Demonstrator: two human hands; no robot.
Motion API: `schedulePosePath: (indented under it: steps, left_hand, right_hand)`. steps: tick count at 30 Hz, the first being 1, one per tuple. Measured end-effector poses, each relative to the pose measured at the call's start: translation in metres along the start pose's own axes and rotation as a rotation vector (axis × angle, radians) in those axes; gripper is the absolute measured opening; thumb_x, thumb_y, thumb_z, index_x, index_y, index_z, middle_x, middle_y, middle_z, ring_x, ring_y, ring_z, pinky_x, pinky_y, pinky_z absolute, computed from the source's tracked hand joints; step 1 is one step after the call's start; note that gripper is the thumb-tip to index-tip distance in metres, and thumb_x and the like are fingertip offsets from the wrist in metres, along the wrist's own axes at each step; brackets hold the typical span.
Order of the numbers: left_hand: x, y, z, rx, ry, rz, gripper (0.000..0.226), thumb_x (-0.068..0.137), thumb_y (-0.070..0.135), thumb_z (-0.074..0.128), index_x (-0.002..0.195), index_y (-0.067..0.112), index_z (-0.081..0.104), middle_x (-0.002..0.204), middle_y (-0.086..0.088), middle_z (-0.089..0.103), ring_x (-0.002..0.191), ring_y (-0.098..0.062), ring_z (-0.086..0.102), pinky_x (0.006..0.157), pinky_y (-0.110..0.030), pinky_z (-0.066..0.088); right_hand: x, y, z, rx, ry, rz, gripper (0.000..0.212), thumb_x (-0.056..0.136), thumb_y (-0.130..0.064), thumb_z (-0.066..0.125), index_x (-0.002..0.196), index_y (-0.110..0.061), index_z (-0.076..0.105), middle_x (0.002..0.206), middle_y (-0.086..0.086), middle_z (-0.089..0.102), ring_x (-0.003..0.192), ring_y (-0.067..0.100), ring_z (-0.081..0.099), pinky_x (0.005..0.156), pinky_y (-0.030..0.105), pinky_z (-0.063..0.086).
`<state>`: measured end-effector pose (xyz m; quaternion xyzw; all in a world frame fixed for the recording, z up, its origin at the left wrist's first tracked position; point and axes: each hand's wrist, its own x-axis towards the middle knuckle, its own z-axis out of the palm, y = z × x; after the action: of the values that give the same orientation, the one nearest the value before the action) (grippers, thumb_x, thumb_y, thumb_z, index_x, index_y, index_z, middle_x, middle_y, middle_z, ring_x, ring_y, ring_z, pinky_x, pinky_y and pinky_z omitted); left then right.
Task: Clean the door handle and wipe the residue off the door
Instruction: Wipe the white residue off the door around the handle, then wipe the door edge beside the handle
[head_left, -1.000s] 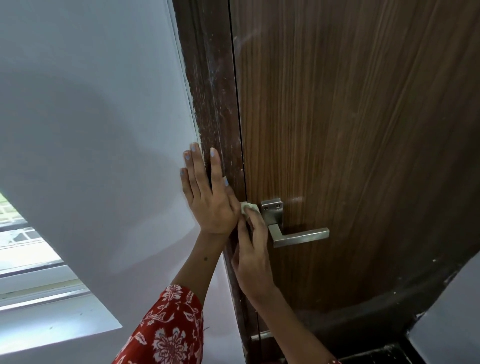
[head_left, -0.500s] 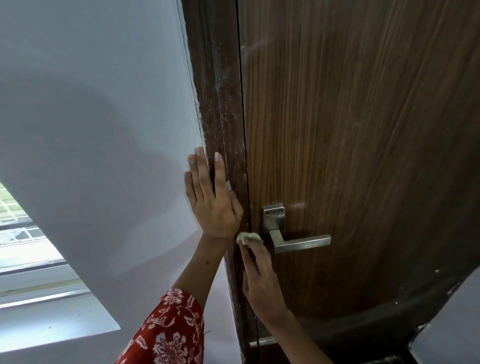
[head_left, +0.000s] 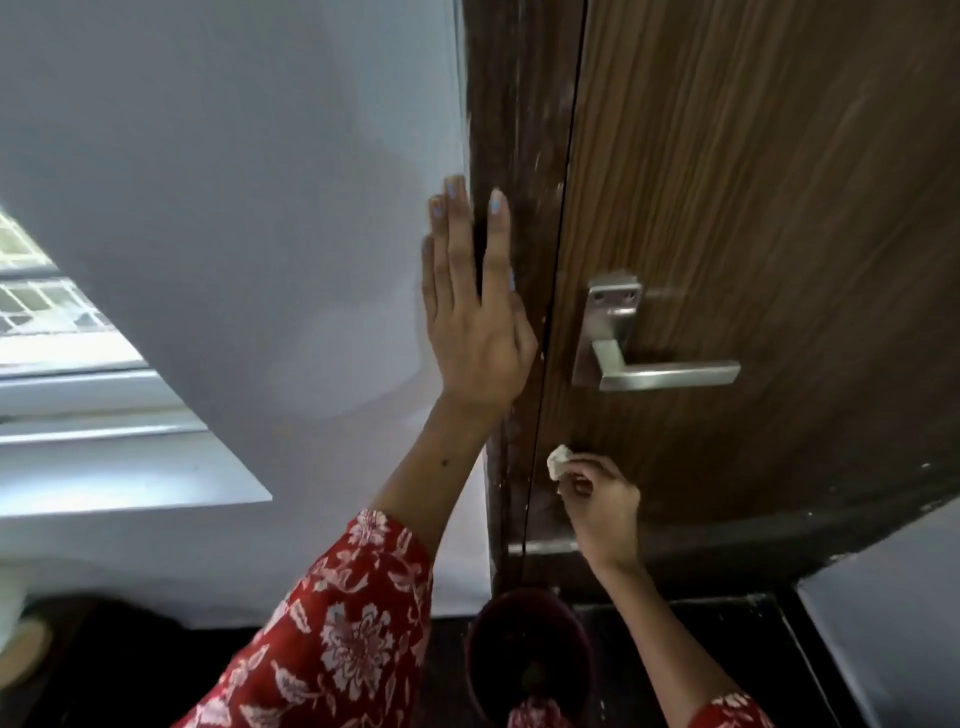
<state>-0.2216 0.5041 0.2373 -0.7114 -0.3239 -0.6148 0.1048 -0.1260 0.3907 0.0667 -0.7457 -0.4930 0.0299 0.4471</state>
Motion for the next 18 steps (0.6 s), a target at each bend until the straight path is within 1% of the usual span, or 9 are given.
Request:
schedulePosePath:
  steps: [1,3,5,7,9,11,13,15,18]
  left_hand:
    - [-0.027,-0.002,-0.004,-0.025,-0.066,-0.034,0.053,0.092,-0.001,0.042,0.143,-0.003,0.028,0.148,-0.031,0.031,0.144,-0.037,0.019,0.120,-0.043,0.016]
    - [-0.100,-0.005,-0.020,-0.054,-0.264,-0.142,0.054,0.091,0.000,0.043,0.142,-0.008,0.029,0.151,-0.028,0.028,0.145,-0.034,0.019,0.119,-0.047,0.020]
    - [-0.181,-0.005,-0.046,-0.064,-0.527,-0.314,0.051,0.092,0.004,0.042,0.141,-0.008,0.033,0.151,-0.025,0.027,0.144,-0.036,0.023,0.116,-0.050,0.026]
    - [-0.263,-0.004,-0.073,-0.062,-0.800,-0.507,0.049,0.093,0.004,0.042,0.140,-0.007,0.037,0.150,-0.023,0.029,0.141,-0.039,0.027,0.113,-0.051,0.030]
    - [-0.331,-0.006,-0.101,-0.028,-1.060,-0.720,0.050,0.097,0.008,0.040,0.146,0.002,0.030,0.155,-0.010,0.021,0.145,-0.030,0.022,0.118,-0.036,0.023]
    - [-0.389,-0.006,-0.123,0.001,-1.235,-0.875,0.049,0.101,0.018,0.035,0.149,0.015,0.026,0.158,-0.002,0.022,0.146,-0.017,0.020,0.115,-0.022,0.016]
    - [-0.432,-0.006,-0.133,-0.015,-1.314,-0.994,0.047,0.099,0.020,0.037,0.146,0.020,0.034,0.152,0.000,0.036,0.140,-0.012,0.031,0.106,-0.014,0.023]
    - [-0.460,-0.005,-0.135,-0.011,-1.361,-1.059,0.045,0.097,0.020,0.040,0.142,0.022,0.040,0.145,0.002,0.044,0.132,-0.009,0.041,0.096,-0.009,0.028]
    - [-0.493,-0.003,-0.131,0.019,-1.402,-1.139,0.046,0.096,0.025,0.041,0.142,0.027,0.039,0.144,0.006,0.045,0.130,-0.008,0.043,0.097,-0.014,0.033]
  right_hand:
    - [-0.011,0.010,0.008,-0.016,-0.069,0.069,0.011,0.074,-0.002,0.072,0.083,-0.010,0.075,0.092,0.006,0.072,0.073,0.015,0.068,0.071,0.021,0.054]
    - [-0.040,0.032,0.024,-0.072,-0.227,0.186,0.009,0.079,-0.008,0.069,0.084,-0.011,0.075,0.085,0.004,0.074,0.071,0.014,0.069,0.070,0.025,0.055]
    - [-0.072,0.056,0.040,-0.105,-0.377,0.268,0.011,0.082,-0.010,0.066,0.088,-0.012,0.074,0.081,0.006,0.074,0.072,0.017,0.069,0.071,0.027,0.054]
    - [-0.107,0.080,0.058,-0.167,-0.493,0.323,0.015,0.084,-0.011,0.063,0.094,-0.011,0.074,0.088,0.008,0.074,0.082,0.021,0.069,0.076,0.028,0.052]
    - [-0.138,0.102,0.073,-0.183,-0.554,0.385,0.015,0.084,-0.010,0.061,0.094,-0.010,0.073,0.095,0.007,0.072,0.090,0.021,0.066,0.079,0.026,0.049]
    - [-0.164,0.124,0.090,-0.220,-0.633,0.429,0.013,0.085,-0.011,0.061,0.093,-0.011,0.072,0.097,0.006,0.071,0.092,0.022,0.065,0.078,0.028,0.048]
    - [-0.186,0.145,0.107,-0.268,-0.724,0.434,0.012,0.087,-0.013,0.059,0.093,-0.013,0.070,0.100,0.003,0.070,0.091,0.020,0.064,0.078,0.031,0.050]
    - [-0.202,0.161,0.123,-0.290,-0.774,0.428,0.013,0.089,-0.014,0.057,0.095,-0.014,0.069,0.102,0.001,0.069,0.091,0.016,0.064,0.078,0.028,0.050]
    - [-0.220,0.181,0.147,-0.281,-0.815,0.390,0.020,0.091,-0.011,0.054,0.102,-0.016,0.070,0.108,-0.001,0.069,0.095,0.012,0.064,0.078,0.020,0.048]
